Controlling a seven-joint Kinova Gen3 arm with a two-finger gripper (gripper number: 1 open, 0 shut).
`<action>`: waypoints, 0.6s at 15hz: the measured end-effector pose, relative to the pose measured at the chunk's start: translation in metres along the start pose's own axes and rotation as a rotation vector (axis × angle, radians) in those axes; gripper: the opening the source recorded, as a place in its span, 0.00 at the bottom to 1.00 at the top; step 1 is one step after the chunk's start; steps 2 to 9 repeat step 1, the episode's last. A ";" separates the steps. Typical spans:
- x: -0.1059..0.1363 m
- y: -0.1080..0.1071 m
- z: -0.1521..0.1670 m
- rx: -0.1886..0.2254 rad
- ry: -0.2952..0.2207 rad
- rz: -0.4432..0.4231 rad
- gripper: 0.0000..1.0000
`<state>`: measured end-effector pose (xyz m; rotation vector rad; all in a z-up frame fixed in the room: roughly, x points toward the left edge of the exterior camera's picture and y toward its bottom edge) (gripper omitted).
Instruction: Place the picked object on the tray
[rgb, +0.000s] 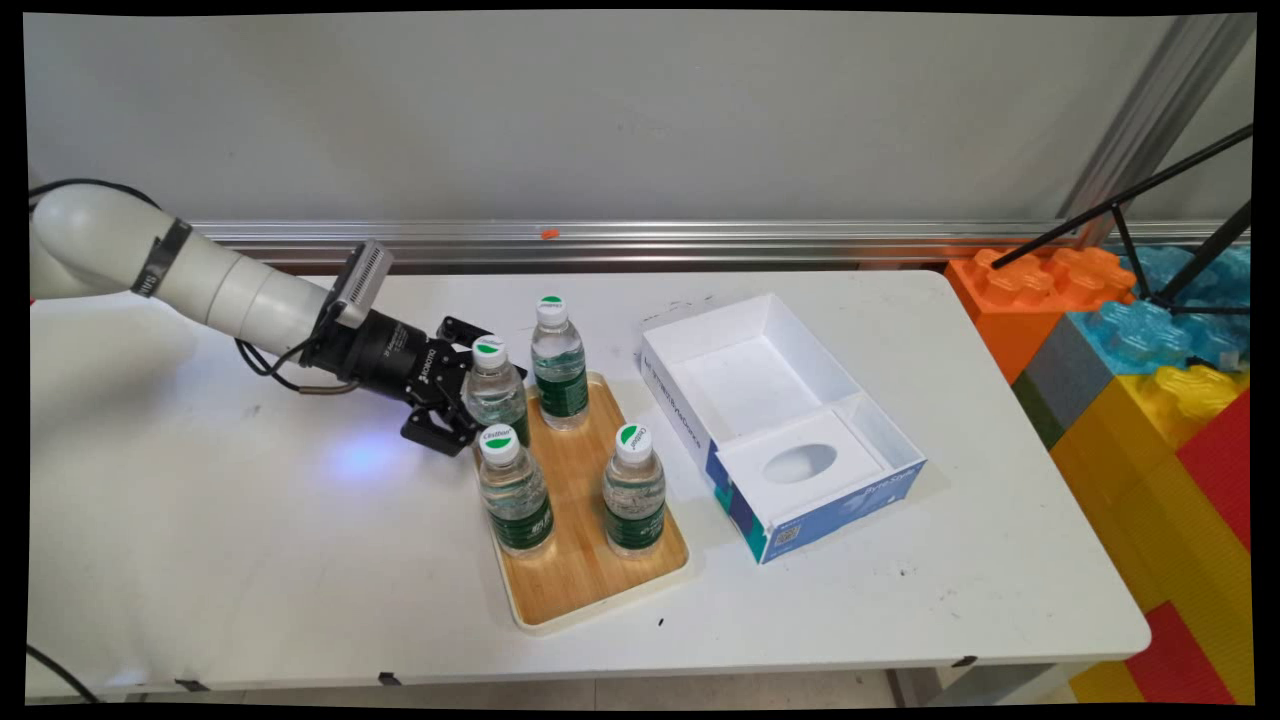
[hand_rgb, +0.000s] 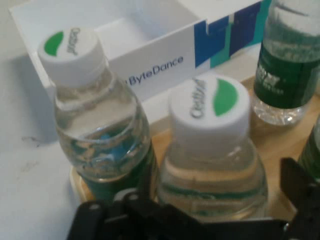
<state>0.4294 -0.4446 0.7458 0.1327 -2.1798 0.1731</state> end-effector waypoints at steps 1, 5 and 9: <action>-0.001 0.000 0.000 -0.001 -0.001 -0.003 1.00; -0.001 0.000 0.000 -0.001 -0.001 -0.003 1.00; -0.001 0.000 0.000 -0.001 -0.001 -0.003 1.00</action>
